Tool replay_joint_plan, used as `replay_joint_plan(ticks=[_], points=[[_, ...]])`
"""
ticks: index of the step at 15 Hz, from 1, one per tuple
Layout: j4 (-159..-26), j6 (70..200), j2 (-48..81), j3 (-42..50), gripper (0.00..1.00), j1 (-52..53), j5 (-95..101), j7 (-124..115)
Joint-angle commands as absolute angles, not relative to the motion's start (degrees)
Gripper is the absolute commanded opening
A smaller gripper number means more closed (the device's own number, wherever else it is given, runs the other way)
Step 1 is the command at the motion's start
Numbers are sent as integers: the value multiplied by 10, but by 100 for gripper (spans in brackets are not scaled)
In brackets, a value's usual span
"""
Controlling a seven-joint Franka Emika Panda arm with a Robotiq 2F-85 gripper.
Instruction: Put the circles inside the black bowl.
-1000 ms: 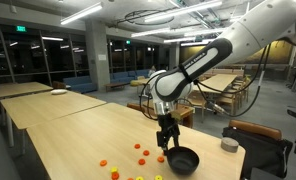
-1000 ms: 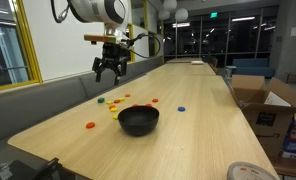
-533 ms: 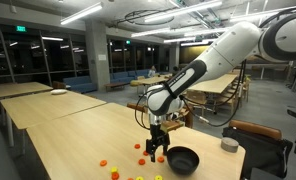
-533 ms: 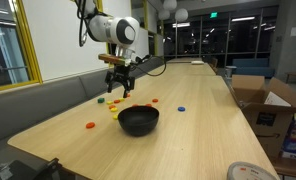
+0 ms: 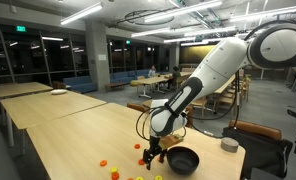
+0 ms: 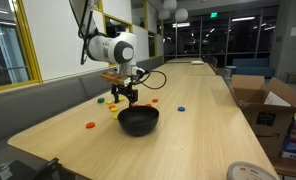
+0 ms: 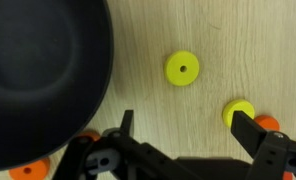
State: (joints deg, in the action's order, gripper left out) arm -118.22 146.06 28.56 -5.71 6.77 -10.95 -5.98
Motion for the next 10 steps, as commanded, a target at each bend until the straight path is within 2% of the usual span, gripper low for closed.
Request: replay_joint_plan(ticks=[1, 10], points=[[-1217, 1529, 288, -38, 100, 109, -71, -120], [-1261, 1590, 285, 14, 100, 176, -13, -225]])
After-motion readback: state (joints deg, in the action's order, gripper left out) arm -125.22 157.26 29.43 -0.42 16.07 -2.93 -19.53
